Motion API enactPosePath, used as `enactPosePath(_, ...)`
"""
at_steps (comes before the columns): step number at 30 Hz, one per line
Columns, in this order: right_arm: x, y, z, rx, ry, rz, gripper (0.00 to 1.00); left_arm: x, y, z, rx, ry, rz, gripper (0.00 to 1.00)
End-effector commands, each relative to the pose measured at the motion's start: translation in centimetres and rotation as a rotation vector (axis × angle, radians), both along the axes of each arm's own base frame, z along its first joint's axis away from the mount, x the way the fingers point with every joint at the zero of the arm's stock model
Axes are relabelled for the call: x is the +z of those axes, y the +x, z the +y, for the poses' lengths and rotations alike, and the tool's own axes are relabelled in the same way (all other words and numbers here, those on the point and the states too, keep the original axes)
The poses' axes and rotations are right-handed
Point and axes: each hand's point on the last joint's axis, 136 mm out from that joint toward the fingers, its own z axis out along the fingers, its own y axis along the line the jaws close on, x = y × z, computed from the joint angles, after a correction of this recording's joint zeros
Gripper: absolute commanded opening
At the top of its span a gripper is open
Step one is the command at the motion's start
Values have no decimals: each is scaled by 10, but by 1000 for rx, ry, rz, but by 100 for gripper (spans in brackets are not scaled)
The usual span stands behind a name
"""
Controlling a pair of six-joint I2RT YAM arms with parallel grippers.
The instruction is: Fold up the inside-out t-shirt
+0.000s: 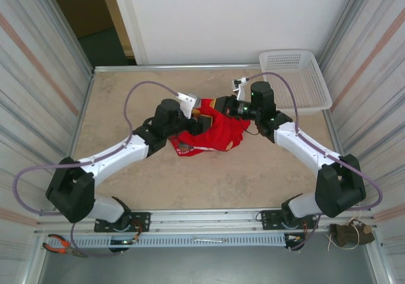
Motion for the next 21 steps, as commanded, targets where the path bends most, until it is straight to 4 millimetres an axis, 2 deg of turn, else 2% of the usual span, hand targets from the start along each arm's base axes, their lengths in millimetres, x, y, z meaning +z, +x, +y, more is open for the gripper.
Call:
enactPosePath(1, 28, 1, 4, 8, 33, -70, 0, 6, 11, -13, -4, -19, -25, 66)
enactPosePath(4, 29, 0, 5, 11, 42, -67, 0, 0, 17, -21, -16, -19, -11, 66)
enactPosePath(5, 29, 0, 4, 6, 40, -67, 0, -1, 19, -22, -17, -22, -9, 62)
enactPosePath(6, 27, 0, 3, 3, 35, -66, 0, 1, 20, -22, -27, -39, -10, 54)
enactPosePath(8, 20, 2, -4, -16, 17, -55, 0, 13, 20, -17, -72, -123, 7, 24)
enactPosePath(10, 10, 9, -15, -53, -2, -42, 0, 34, 15, -7, -127, -238, 17, 1)
enactPosePath(13, -16, 29, -31, -123, -53, -15, 1, 72, 1, 8, -274, -403, 45, 0)
enactPosePath(15, -36, 46, -33, -155, -95, 2, 13, 92, -11, 12, -393, -481, 81, 0)
enactPosePath(18, -61, 64, -26, -153, -150, 32, 27, 111, -23, 13, -521, -554, 123, 0)
enactPosePath(20, -75, 66, -23, -150, -203, 43, 44, 117, -27, 12, -567, -584, 136, 0)
enactPosePath(21, -78, 64, -25, -154, -229, 43, 49, 118, -28, 11, -583, -595, 151, 0)
